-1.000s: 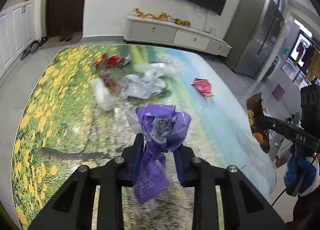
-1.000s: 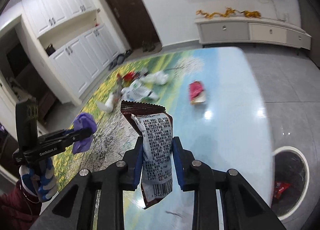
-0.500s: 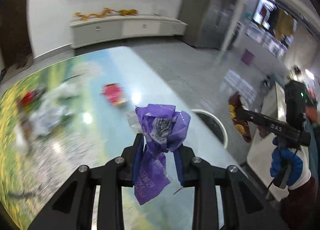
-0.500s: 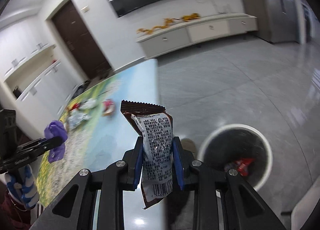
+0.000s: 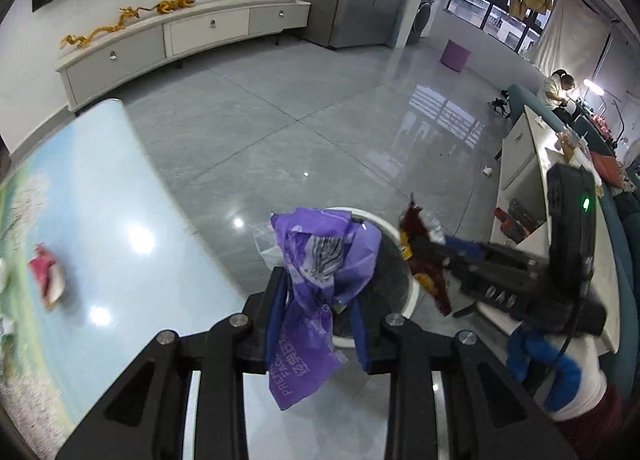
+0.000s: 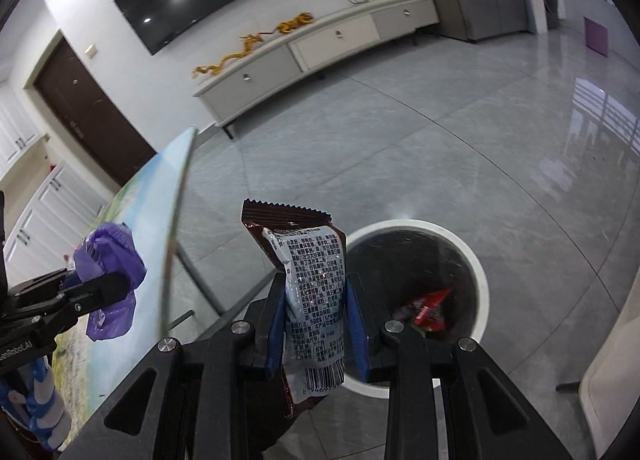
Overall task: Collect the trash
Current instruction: 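Carry the purple bag and snack wrapper with both grippers over the bin, then open the left gripper over the bin while the right opens to drop the wrapper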
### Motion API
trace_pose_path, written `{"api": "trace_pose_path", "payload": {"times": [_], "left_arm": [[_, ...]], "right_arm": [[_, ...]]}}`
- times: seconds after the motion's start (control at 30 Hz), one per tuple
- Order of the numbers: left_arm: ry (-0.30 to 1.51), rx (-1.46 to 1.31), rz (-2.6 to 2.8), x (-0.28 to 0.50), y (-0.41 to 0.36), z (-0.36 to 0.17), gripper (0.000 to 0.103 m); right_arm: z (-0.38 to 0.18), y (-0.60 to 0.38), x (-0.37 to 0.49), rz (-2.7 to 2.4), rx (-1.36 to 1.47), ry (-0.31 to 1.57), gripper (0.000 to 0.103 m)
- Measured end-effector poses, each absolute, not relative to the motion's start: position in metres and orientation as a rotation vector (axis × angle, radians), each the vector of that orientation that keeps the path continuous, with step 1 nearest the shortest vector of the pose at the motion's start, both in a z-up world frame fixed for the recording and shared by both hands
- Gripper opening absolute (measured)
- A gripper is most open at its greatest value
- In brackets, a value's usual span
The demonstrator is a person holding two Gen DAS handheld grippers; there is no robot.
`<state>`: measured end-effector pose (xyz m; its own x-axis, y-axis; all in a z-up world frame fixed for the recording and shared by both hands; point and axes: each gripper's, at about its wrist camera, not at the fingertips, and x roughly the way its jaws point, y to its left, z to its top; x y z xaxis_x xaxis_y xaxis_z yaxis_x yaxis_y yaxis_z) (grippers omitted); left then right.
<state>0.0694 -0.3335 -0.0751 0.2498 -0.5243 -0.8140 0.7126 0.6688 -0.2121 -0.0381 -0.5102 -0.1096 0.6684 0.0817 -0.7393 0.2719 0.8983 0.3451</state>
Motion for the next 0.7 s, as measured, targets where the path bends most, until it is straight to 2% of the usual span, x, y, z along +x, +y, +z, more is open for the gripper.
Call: {"api": "trace_pose_path", "payload": {"times": [0.03,0.1,0.2,0.43,0.7], "left_arm": [[1.02,0.21,-0.854,0.072,-0.34,-0.077,0.033],[1.038,0.186,-0.86,0.078,-0.351,-0.08,0.047],[1.049,0.136,-0.874,0.085,-0.358,-0.08,0.063],[1.04,0.099,-0.892,0.085,-0.357,-0.071,0.063],[1.003,0.064,-0.832,0.084,-0.305,-0.055,0.063]], "right_arm": [[-0.112,-0.513,-0.037,-0.12,0.458,0.844,0.03],[-0.117,-0.519,-0.037,-0.133,0.466,0.849,0.032],[-0.121,-0.523,-0.035,-0.161,0.463,0.856,0.035],[-0.119,-0.529,-0.038,-0.201,0.46,0.853,0.04],[-0.096,-0.523,-0.041,-0.211,0.437,0.808,0.041]]}}
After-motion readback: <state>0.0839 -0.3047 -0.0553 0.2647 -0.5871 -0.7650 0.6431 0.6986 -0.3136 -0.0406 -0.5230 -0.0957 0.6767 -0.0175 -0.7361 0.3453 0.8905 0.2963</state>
